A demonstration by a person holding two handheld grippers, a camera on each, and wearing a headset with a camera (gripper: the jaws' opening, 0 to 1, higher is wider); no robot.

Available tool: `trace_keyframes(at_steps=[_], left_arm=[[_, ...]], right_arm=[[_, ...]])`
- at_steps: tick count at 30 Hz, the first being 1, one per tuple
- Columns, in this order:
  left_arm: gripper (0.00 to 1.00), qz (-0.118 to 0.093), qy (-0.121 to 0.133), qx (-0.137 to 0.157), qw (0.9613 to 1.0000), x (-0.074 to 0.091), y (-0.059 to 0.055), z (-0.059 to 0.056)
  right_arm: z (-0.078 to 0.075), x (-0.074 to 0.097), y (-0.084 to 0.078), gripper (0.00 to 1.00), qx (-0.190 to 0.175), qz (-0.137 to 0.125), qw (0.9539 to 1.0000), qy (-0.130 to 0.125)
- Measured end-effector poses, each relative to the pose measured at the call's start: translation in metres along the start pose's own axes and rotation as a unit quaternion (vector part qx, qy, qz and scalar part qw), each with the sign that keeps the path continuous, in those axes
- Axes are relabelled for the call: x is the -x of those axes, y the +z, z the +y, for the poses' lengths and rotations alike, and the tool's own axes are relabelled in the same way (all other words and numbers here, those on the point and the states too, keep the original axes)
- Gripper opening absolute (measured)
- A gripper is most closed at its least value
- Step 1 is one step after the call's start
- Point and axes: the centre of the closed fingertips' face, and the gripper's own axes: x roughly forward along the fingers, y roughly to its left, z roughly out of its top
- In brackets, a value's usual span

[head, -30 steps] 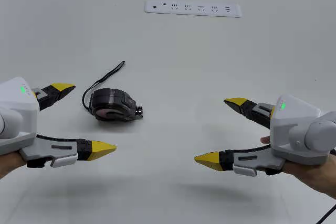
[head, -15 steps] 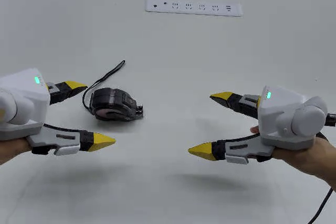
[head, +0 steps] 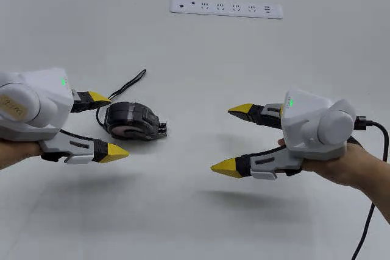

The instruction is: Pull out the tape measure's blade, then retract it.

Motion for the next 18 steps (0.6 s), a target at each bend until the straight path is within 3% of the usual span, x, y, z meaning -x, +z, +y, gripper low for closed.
trace_keyframes(at_steps=[18], left_arm=[[0.39, 0.052, -0.040, -0.049, 0.9966, -0.010, -0.012, 0.011]], right_arm=[[-0.005, -0.030, 0.007, 0.51, 0.047, 0.016, 0.9978, 0.045]])
